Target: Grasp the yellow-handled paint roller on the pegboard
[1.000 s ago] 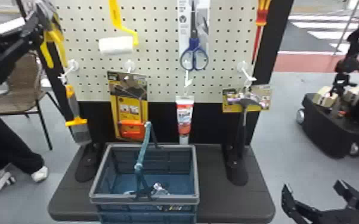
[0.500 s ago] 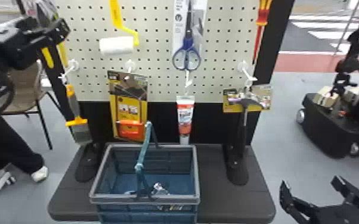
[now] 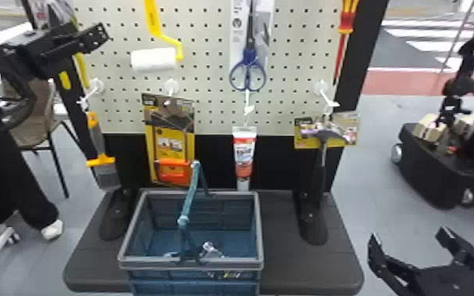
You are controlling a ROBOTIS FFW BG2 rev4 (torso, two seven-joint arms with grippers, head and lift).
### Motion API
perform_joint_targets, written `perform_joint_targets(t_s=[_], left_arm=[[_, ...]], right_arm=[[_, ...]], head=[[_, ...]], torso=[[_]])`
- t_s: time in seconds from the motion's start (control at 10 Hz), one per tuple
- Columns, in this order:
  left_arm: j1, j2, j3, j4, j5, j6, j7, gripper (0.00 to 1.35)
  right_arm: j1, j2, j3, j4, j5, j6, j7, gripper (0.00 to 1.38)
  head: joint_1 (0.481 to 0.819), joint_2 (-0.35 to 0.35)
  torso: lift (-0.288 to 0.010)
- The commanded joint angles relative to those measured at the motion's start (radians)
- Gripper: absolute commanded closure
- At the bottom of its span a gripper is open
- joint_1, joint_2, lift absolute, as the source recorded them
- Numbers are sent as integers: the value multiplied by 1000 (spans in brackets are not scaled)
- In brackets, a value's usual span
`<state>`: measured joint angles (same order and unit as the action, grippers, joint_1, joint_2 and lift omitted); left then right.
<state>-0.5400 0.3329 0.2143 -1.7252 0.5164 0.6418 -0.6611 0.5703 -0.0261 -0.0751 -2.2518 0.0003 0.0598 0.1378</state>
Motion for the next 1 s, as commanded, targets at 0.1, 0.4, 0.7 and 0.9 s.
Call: perform_joint_targets(t_s=[0.1, 0.4, 0.7, 0.9], left_arm=[[-127, 18, -84, 214, -3, -11, -89, 217], [-248, 28, -164, 372, -52, -28, -219, 217], [-334, 17, -245, 423, -72, -36, -256, 223], [-376, 3, -280, 470, -79, -40, -265, 226]], right_arm=[[-18, 0, 2, 7, 4, 0, 9, 137], [-31, -5, 9, 10, 4, 0, 11, 137], [-46, -9, 20, 22, 3, 0, 11, 136], [-54, -12, 23, 27, 1, 0, 11, 136]], head=[[549, 0], [549, 0], [549, 0], [549, 0]], torso=[[-100], [-100], [-100], [-100]])
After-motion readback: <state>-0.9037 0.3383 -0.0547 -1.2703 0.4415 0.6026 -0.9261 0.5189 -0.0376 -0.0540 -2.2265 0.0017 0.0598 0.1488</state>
